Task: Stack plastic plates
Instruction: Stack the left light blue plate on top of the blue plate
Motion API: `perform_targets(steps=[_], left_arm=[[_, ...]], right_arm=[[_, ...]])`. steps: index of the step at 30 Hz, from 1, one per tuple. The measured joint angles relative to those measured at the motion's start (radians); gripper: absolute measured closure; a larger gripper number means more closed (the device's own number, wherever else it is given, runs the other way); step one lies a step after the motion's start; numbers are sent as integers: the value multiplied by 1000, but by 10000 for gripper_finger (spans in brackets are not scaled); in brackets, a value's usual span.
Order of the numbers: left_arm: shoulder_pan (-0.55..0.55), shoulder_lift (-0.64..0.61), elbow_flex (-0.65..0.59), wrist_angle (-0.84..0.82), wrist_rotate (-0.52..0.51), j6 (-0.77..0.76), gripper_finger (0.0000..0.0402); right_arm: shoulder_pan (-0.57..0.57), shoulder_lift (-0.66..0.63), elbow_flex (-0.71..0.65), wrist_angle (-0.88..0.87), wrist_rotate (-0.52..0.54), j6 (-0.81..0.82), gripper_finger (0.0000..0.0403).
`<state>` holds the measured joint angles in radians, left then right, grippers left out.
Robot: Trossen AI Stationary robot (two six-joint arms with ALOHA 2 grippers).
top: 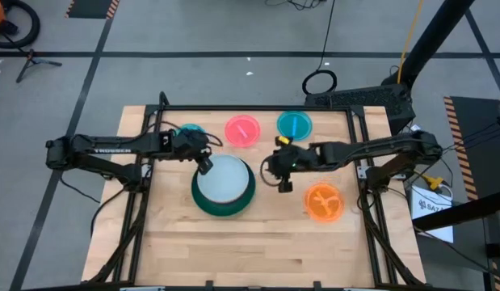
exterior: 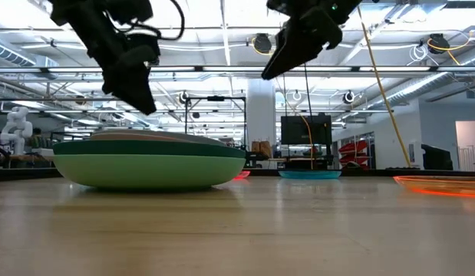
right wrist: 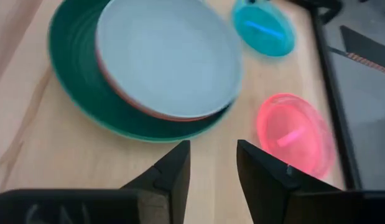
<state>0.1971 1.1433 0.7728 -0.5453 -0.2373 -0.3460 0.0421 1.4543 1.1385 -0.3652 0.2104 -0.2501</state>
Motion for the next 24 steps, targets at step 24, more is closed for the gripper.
perform_targets(steps=[24], left_arm=[[642,335,167,-226,28,264,240]], right_arm=[[-63,-189,-134,61,-2,20,280]])
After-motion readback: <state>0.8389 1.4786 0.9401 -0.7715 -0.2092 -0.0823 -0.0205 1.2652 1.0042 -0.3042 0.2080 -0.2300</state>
